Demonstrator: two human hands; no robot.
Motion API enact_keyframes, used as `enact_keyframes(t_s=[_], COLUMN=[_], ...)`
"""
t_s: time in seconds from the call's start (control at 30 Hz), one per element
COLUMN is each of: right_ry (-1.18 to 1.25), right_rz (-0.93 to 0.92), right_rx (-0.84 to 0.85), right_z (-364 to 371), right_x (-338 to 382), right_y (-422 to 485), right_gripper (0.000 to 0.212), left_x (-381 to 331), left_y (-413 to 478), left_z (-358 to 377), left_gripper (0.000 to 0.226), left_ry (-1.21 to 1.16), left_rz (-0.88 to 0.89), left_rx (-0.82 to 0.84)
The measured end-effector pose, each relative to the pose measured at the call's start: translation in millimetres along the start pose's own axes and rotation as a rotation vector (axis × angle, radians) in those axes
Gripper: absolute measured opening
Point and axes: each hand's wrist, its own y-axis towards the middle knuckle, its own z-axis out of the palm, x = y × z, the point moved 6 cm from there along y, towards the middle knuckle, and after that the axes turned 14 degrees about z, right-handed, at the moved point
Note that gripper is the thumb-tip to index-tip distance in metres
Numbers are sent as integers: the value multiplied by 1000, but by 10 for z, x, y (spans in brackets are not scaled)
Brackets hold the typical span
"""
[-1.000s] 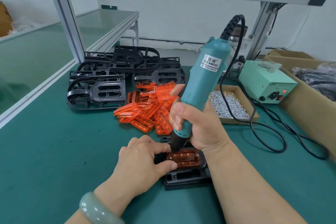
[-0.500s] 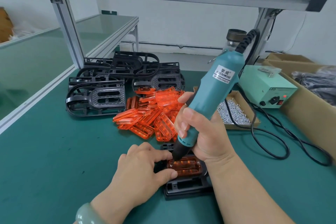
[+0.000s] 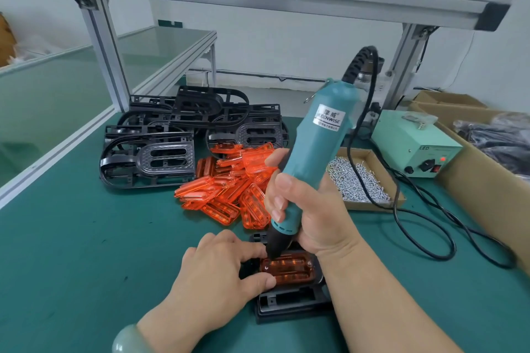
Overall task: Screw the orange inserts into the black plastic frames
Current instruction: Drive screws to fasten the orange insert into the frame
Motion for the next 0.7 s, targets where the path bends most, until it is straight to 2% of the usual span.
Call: enact_keyframes(t_s=[0.13, 0.37, 0.5, 0.7], right_ry=[34, 45, 129, 456], right_rz=[-8, -61, -59, -128], right_rx=[-54, -22, -137, -356], right_z=[-47, 17, -164, -649], right_x=[-16, 259, 308, 245], right_y=[-30, 49, 10, -240], right_gripper=[20, 18, 14, 9], left_x=[-1, -27, -67, -109], left_y=[4, 16, 11, 57], left_z=[-5, -9, -24, -91], left_gripper=[48, 46, 44, 45], left_ry=[4, 8, 22, 18], left_rz=[8, 13, 19, 39], left_rx=[-1, 19, 26, 54])
